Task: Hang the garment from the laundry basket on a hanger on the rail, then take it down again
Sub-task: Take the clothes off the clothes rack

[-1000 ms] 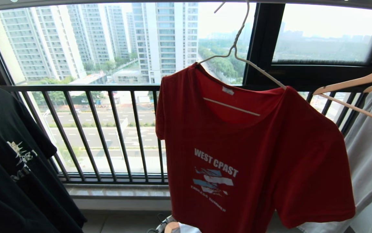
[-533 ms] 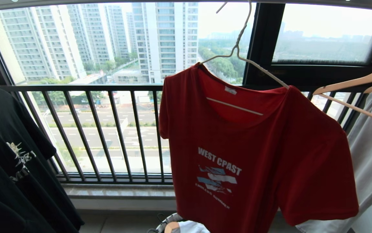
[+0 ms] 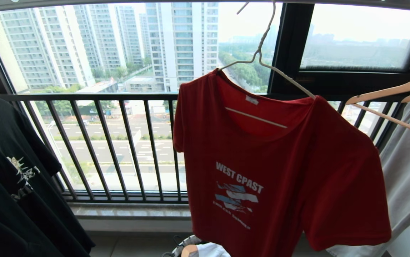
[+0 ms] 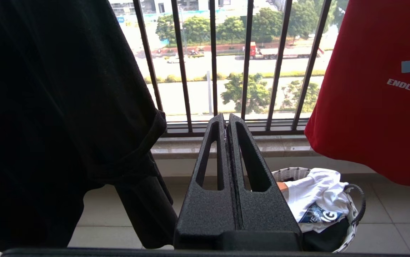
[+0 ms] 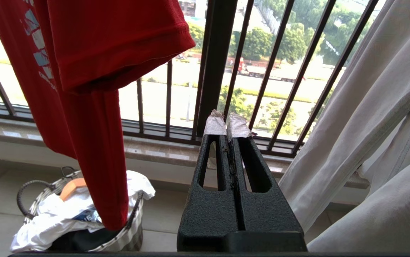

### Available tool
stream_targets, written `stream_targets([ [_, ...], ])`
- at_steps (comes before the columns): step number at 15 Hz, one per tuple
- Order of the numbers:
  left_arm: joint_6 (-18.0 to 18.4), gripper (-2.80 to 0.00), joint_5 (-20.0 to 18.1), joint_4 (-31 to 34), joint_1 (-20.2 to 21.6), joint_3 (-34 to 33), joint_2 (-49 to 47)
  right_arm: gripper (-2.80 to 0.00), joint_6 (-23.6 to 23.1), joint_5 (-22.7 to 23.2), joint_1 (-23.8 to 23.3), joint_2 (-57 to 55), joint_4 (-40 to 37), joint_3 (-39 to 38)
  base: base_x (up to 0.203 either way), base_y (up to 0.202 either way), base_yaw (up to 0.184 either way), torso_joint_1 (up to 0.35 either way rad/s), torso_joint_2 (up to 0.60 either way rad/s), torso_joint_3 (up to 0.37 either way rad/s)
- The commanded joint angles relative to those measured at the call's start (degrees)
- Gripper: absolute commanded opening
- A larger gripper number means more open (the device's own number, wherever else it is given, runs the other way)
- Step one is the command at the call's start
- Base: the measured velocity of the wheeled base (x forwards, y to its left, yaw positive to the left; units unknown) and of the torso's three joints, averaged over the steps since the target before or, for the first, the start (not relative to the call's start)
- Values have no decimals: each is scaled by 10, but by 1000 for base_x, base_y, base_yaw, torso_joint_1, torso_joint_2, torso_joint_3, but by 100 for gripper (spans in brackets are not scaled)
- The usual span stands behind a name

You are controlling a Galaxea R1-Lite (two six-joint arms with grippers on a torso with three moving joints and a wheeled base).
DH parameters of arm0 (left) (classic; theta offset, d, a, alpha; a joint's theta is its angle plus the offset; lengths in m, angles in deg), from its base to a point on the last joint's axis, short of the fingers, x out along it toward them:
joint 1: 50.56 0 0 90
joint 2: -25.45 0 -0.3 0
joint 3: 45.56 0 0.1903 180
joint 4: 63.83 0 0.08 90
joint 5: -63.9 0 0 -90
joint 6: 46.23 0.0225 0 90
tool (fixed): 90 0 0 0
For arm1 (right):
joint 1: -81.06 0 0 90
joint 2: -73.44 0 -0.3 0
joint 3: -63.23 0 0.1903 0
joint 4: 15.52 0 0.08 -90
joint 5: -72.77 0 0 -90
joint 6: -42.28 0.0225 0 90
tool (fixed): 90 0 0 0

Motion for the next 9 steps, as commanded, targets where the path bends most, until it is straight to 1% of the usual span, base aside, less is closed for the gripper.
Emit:
stream_targets([
  [1, 0, -280, 0, 0, 0, 0, -1, -280, -1, 0, 0, -1, 0, 0, 0, 0, 0, 0, 0, 0],
  [7, 0, -280, 0, 0, 0, 0, 0, -280, -3, 0, 0, -1, 0, 0, 0, 0, 0, 0, 0, 0],
  [9, 1, -280, 0, 0, 0, 0, 0, -280, 10, -2, 0, 0, 1, 1, 0, 0, 0, 0, 0, 0],
])
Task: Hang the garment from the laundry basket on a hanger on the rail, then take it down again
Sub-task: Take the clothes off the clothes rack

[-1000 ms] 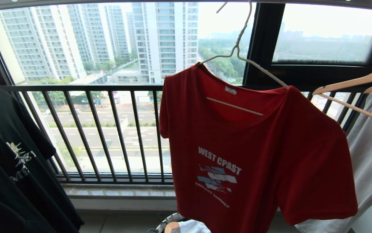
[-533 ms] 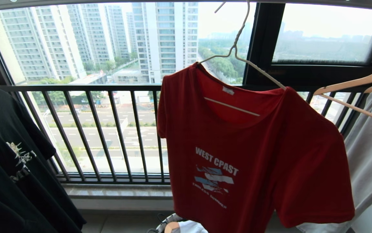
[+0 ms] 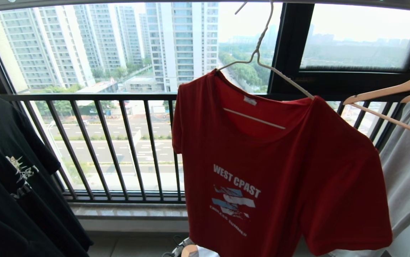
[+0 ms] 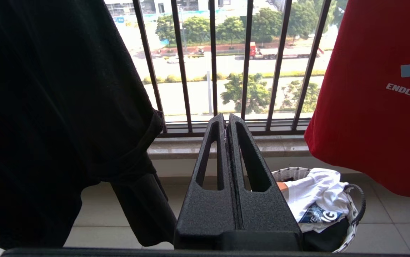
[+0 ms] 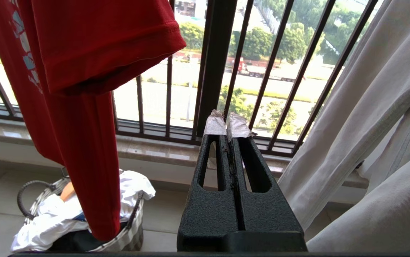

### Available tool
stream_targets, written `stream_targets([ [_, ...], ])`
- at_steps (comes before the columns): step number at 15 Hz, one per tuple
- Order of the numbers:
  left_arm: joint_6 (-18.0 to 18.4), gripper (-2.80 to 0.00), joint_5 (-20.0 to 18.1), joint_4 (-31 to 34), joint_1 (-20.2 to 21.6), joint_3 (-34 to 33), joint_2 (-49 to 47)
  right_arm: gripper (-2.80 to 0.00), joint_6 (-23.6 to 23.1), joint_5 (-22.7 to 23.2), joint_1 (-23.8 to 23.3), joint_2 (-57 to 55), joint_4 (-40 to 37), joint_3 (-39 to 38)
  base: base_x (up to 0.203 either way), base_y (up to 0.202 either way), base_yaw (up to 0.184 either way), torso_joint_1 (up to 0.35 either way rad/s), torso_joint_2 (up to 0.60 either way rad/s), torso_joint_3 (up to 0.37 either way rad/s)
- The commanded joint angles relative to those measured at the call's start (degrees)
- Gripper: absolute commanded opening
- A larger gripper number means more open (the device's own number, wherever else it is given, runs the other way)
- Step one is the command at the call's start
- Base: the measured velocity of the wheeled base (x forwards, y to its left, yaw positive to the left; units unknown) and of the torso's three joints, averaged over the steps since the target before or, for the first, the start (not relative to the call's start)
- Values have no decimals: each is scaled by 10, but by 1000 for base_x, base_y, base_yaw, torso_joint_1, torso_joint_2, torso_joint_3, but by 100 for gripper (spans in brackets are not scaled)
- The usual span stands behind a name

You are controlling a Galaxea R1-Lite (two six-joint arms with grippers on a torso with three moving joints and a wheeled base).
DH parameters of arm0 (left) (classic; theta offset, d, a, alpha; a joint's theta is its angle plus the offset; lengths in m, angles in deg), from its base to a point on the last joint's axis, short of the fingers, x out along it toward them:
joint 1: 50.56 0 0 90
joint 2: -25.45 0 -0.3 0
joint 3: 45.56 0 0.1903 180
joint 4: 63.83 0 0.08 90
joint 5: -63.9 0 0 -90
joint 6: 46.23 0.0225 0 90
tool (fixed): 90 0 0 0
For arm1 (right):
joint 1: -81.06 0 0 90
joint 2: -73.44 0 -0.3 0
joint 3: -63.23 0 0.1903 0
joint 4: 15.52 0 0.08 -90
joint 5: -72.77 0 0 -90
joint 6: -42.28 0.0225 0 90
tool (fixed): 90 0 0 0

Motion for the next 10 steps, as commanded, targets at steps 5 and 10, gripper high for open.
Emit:
stream_targets([
  [5, 0, -280, 0, 0, 0, 0, -1, -280, 40, -2, 0, -1, 2, 0, 0, 0, 0, 0, 0, 0],
  [10, 0, -280, 0, 0, 0, 0, 0, -280, 37, -2, 0, 0, 2, -1, 0, 0, 0, 0, 0, 0],
])
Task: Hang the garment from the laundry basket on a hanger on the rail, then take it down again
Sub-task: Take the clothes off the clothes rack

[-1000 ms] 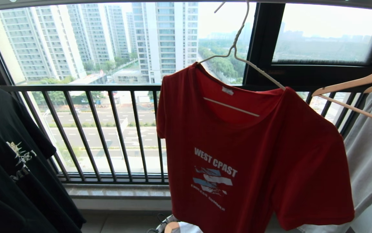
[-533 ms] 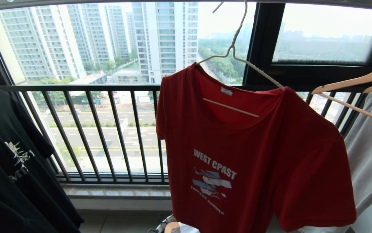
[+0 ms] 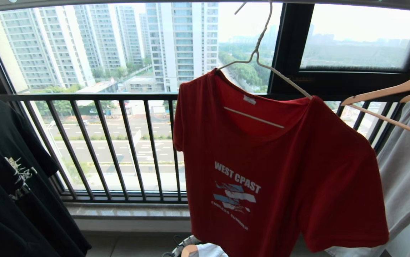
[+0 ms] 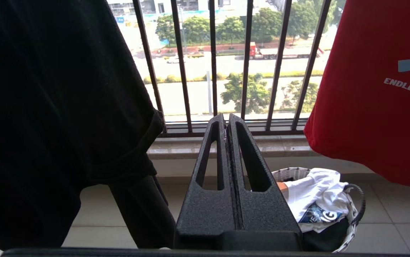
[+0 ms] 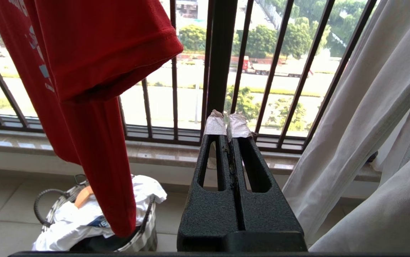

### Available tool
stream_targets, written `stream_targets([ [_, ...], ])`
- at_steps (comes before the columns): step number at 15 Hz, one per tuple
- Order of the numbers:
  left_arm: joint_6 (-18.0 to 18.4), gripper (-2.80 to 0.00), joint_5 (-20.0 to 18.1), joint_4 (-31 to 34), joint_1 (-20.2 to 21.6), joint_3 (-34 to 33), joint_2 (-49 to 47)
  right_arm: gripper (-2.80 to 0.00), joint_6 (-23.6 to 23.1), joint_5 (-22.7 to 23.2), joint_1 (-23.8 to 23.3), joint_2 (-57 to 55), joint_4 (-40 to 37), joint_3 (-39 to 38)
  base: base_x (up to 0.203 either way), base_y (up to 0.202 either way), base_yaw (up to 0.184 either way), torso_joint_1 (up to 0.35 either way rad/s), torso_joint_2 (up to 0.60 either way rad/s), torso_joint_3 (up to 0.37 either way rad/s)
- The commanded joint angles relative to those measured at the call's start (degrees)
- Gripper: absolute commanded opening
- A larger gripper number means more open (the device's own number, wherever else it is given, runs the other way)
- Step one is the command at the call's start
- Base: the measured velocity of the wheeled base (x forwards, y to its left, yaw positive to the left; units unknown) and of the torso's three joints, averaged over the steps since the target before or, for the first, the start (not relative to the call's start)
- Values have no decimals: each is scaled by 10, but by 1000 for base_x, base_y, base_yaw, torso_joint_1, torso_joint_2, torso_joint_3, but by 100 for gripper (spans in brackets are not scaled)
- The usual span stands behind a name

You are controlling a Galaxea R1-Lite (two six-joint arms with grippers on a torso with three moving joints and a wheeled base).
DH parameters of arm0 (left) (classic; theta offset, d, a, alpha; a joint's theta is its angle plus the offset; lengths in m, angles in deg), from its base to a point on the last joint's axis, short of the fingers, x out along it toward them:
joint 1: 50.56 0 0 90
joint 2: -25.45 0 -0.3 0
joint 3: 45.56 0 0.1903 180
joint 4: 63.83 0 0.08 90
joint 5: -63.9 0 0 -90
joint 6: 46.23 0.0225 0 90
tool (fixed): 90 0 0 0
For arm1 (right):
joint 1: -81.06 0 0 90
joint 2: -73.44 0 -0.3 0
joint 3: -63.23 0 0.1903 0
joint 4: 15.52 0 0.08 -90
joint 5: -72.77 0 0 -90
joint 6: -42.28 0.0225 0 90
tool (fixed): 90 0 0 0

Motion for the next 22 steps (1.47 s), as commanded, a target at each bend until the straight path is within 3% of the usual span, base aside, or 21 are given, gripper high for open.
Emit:
stream_targets([
  [1, 0, -280, 0, 0, 0, 0, 0, -280, 0, 0, 0, 0, 0, 0, 0, 0, 0, 0, 0, 0],
  [12, 0, -280, 0, 0, 0, 0, 0, -280, -4, -6, 0, 0, -9, 10, 0, 0, 0, 0, 0, 0],
  [16, 1, -280, 0, 0, 0, 0, -1, -280, -2, -4, 0, -9, -90, 99, 0, 0, 0, 0, 0, 0],
  [22, 0, -280, 0, 0, 0, 0, 0, -280, -4, -7, 0, -111, -98, 223, 0, 0, 0, 0, 0, 0],
])
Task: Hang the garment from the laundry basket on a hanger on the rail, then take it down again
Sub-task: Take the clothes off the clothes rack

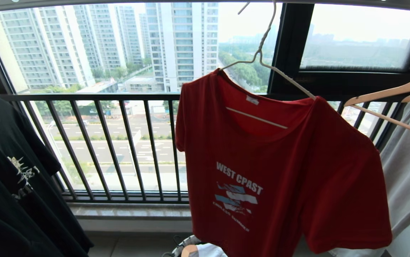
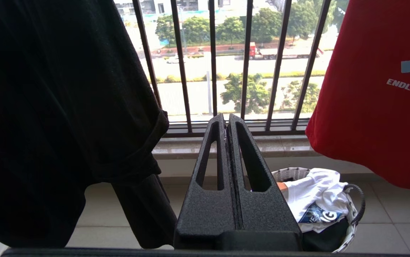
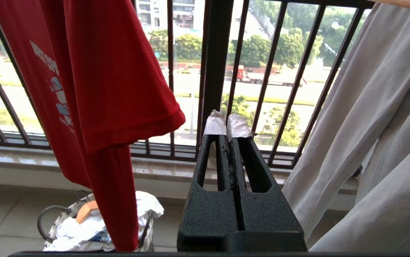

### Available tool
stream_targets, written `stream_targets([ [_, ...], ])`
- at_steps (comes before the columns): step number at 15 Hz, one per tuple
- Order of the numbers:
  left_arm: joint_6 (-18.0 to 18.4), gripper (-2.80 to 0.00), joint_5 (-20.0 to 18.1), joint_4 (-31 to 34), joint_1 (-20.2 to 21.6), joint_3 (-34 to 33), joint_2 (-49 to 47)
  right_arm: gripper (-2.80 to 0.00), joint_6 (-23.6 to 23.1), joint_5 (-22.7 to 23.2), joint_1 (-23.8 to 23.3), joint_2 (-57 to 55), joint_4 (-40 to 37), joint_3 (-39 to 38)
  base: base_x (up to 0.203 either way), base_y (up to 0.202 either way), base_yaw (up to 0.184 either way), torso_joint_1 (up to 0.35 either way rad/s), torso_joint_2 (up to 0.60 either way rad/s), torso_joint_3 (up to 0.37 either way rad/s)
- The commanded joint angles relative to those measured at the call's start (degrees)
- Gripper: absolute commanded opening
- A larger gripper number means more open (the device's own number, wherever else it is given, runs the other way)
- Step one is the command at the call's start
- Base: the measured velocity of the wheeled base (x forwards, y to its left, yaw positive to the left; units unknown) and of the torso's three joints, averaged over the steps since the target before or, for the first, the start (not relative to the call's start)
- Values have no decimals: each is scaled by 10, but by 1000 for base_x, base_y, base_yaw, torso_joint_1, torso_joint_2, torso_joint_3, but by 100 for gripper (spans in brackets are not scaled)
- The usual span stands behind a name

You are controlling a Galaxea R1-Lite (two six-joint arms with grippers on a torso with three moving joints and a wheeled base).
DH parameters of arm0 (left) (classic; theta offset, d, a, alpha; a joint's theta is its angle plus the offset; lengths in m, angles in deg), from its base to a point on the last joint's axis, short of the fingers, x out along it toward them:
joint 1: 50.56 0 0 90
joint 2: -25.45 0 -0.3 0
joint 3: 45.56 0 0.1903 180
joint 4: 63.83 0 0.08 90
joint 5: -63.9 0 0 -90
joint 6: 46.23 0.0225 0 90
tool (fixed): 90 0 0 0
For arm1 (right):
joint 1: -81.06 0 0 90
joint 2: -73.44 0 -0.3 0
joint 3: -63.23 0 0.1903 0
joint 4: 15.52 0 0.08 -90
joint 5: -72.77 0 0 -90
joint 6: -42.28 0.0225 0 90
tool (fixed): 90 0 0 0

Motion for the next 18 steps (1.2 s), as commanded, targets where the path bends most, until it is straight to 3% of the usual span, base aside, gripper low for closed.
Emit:
stream_targets([
  [1, 0, -280, 0, 0, 0, 0, 0, -280, -1, 0, 0, -60, 0, 56, 0, 0, 0, 0, 0, 0],
  [8, 0, -280, 0, 0, 0, 0, -1, -280, -7, 32, 1, -223, 9, 178, 0, 0, 0, 0, 0, 0],
  [16, 0, -280, 0, 0, 0, 0, -1, -280, -11, 84, 5, -480, 142, 318, 0, 0, 0, 0, 0, 0],
  [18, 0, -280, 0, 0, 0, 0, 0, -280, -11, 95, 25, -530, 178, 337, 0, 0, 0, 0, 0, 0],
])
